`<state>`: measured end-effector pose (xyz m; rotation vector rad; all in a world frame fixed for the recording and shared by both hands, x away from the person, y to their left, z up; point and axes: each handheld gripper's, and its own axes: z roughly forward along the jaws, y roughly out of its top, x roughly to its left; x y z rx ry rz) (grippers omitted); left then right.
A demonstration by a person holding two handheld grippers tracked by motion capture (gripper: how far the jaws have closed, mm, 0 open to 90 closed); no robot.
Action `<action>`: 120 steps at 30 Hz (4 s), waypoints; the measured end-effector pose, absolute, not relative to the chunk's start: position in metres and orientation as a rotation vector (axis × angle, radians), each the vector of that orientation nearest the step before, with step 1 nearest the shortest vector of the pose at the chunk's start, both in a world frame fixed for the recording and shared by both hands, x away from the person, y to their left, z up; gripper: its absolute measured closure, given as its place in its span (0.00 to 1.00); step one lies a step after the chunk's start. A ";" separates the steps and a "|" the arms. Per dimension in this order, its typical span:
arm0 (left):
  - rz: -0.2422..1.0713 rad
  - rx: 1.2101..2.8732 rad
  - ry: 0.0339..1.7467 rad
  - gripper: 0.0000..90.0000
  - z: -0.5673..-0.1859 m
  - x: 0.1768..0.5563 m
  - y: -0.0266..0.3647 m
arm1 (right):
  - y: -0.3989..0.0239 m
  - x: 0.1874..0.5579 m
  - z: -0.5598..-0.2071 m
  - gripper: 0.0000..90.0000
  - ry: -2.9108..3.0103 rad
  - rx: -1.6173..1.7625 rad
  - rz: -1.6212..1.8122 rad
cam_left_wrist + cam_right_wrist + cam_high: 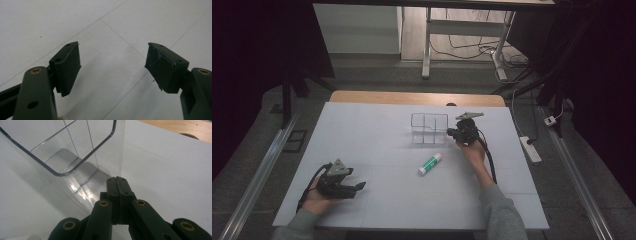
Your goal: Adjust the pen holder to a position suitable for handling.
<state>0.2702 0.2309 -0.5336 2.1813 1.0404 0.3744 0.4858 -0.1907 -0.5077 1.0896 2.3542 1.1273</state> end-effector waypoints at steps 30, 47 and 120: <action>0.382 2.180 1.060 0.30 -0.535 0.266 0.235 | -0.163 0.489 -0.510 0.99 2.406 1.034 1.158; 0.383 2.181 1.063 0.30 -0.535 0.265 0.236 | -0.150 0.489 -0.512 0.99 2.432 1.008 1.166; 0.423 2.194 1.037 0.30 -0.528 0.272 0.229 | -0.292 0.329 -0.504 0.46 2.367 0.967 1.200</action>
